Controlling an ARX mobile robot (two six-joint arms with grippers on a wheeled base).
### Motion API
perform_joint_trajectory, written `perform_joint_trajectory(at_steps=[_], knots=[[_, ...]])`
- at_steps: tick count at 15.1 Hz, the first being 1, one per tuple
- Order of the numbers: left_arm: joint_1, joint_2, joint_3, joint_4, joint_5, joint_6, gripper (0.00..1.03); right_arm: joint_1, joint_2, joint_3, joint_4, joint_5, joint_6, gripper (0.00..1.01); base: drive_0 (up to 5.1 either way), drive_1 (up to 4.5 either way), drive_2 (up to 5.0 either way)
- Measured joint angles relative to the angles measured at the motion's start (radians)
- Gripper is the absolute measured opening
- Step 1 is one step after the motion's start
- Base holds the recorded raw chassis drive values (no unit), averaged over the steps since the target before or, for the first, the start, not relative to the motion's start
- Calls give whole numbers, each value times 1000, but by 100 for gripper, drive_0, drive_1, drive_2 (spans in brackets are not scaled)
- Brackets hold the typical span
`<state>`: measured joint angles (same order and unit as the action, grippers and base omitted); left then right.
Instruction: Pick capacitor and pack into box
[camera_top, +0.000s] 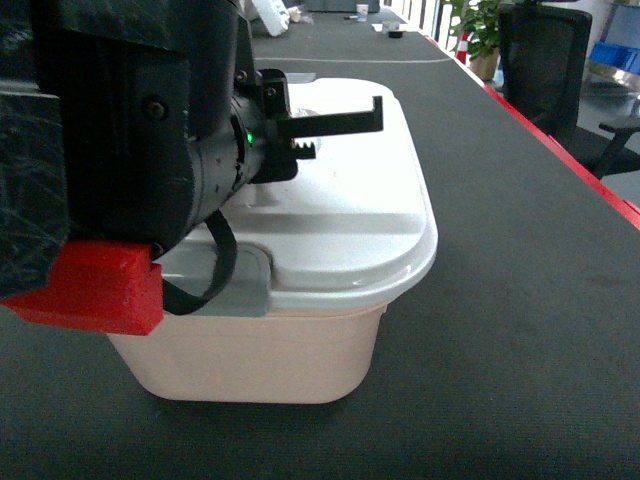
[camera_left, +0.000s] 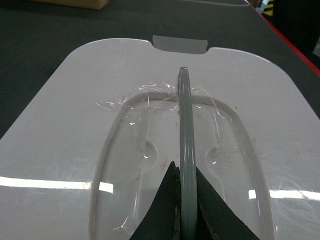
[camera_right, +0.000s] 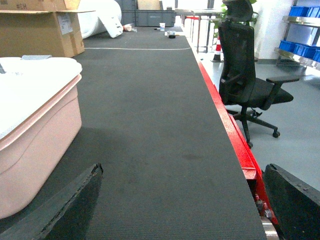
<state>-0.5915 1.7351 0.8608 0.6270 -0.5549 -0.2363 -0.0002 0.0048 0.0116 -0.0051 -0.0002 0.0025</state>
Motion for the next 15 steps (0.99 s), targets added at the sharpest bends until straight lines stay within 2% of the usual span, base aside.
perform_joint_trajectory(at_steps=[6,8,9,10,12,14,15], knots=[[22,41,9,25,3,8,2,0,0,0,0,0,0,98,0,0,0],[19,42,9,59,40,8,22,0,0,0,0,0,0,98,0,0,0],[11,40,9,93,45,23,36,0,0,0,0,0,0,98,0,0,0],[13,16,9,118,60,45,56,0,0,0,0,0,0,98,0,0,0],[34,-53,36,137,76,91,81,0,0,0,0,0,0,98,0,0,0],[62,-114,67,135,78,114,99,0,0,0,0,0,0,98,0,0,0],[85,-160,67,130,76,117,98,0,0,0,0,0,0,98,0,0,0]])
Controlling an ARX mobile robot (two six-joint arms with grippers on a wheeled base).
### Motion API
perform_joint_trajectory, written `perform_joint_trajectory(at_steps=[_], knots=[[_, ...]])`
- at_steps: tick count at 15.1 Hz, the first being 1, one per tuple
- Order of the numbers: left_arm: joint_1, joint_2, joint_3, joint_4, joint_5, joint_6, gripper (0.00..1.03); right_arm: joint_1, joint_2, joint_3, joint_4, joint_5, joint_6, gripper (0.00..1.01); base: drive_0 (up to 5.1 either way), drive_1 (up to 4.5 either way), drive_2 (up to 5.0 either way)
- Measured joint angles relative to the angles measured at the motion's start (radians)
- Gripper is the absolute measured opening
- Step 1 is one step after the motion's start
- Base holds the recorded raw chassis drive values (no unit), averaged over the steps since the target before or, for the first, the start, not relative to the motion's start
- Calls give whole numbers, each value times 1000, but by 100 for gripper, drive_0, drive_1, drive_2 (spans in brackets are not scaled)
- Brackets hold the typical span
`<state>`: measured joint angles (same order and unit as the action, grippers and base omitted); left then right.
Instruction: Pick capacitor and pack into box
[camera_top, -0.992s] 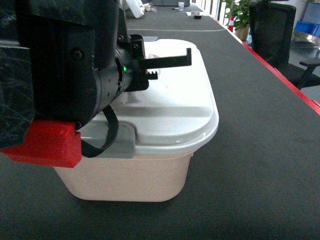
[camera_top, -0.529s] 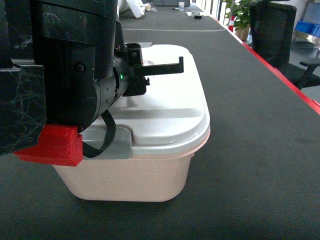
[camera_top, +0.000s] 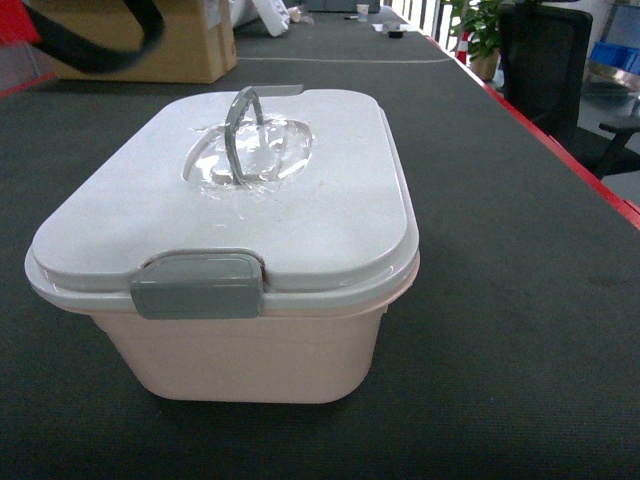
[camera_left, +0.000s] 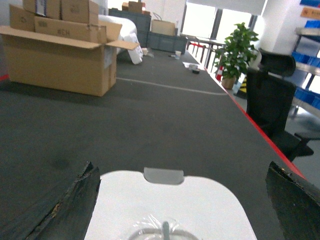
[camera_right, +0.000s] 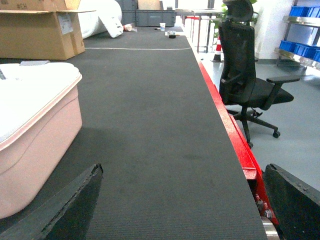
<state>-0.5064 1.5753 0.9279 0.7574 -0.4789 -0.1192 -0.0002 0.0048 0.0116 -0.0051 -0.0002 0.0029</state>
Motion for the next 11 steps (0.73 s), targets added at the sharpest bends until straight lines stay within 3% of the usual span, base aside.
perform_joint_trajectory(at_steps=[3,6,7,11], knots=[[137,-224,-160,15,3,40,98,0,0,0,0,0,0,98,0,0,0],[282,-472,-410,-22,44,124,98,0,0,0,0,0,0,98,0,0,0],[312,-528,-496,-56,51,124,98,0,0,0,0,0,0,98,0,0,0],[316,-523,-497,-79,79,124,97,0,0,0,0,0,0,98,0,0,0]])
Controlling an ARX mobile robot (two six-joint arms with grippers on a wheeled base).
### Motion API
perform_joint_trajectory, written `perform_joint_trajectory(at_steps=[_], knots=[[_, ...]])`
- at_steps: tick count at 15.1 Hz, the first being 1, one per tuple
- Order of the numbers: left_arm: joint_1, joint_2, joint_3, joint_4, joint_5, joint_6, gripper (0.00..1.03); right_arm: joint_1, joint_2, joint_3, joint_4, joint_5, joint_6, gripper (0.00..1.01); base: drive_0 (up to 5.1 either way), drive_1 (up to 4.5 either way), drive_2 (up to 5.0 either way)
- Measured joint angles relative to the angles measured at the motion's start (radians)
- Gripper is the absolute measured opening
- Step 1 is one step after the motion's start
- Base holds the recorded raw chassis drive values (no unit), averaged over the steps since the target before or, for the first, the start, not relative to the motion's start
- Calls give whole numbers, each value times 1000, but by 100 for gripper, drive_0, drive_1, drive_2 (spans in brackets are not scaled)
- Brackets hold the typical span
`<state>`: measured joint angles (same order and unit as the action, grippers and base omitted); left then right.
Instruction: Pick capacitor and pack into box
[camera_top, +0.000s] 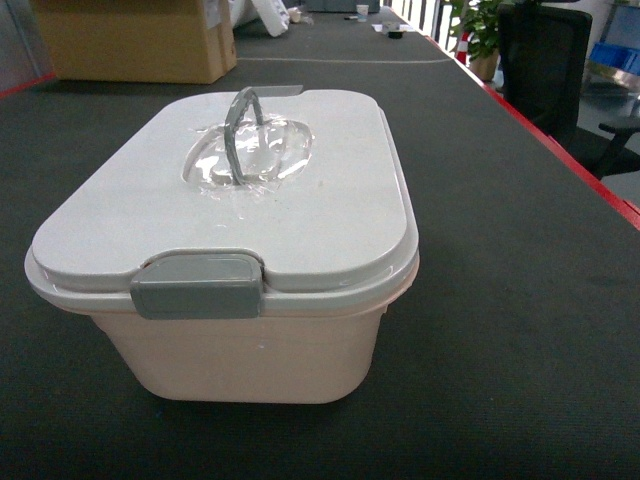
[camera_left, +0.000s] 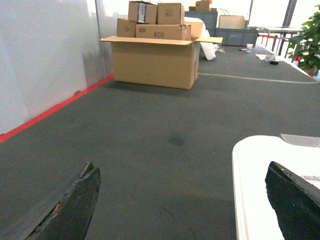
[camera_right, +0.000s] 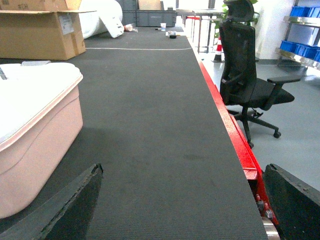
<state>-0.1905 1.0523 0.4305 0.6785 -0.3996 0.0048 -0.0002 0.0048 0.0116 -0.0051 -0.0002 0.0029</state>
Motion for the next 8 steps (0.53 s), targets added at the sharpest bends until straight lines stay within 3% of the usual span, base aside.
perform_joint_trajectory(at_steps=[1,3,8], knots=[[33,-31,0,-83,113,0,88,0,0,0,0,0,0,98,0,0,0],[58,-86,-53,-85,233,0,74,0,0,0,0,0,0,98,0,0,0],[75,-134,-113,-76,278,-1,58,0,0,0,0,0,0,98,0,0,0]])
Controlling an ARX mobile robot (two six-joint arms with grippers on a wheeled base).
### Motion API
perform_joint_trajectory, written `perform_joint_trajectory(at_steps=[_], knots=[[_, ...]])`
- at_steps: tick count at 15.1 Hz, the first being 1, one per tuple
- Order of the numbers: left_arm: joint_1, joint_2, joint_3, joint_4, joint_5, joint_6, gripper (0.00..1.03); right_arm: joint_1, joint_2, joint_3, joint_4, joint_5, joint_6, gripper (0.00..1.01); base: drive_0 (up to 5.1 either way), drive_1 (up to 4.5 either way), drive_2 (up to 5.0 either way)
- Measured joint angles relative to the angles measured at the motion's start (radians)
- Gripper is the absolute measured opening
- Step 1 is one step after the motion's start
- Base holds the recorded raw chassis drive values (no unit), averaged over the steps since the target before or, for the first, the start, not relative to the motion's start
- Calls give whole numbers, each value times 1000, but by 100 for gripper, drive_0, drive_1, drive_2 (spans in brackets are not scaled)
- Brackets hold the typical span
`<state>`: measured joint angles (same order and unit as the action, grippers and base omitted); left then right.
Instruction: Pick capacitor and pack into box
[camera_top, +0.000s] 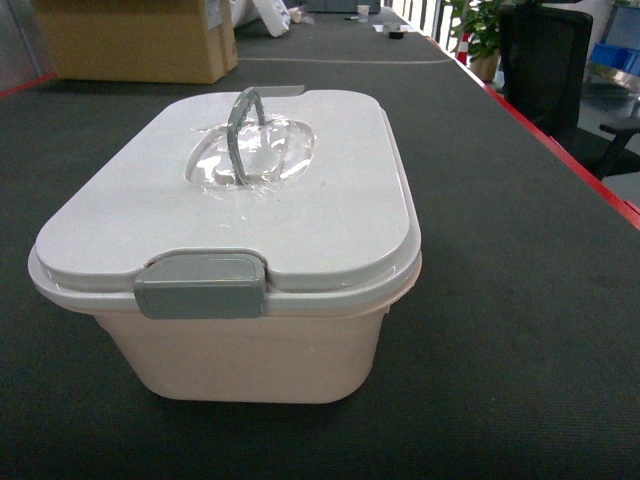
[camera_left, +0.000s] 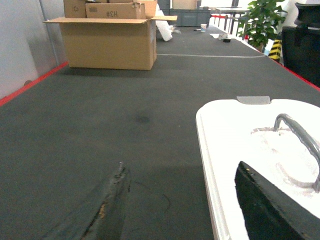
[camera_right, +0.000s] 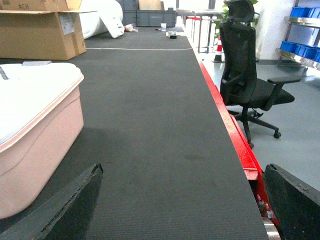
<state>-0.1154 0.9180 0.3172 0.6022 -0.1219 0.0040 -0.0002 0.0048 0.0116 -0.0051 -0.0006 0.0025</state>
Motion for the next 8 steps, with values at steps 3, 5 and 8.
perform_joint_trajectory(at_steps=[3,5,8], knots=[[28,-80,-94,3,35,0,28,0,0,0,0,0,0,98,0,0,0],[97,-153,-146,-11,108,0,3,0,0,0,0,0,0,98,0,0,0],[113,-261,-213,-60,122,-3,2,0,0,0,0,0,0,98,0,0,0]])
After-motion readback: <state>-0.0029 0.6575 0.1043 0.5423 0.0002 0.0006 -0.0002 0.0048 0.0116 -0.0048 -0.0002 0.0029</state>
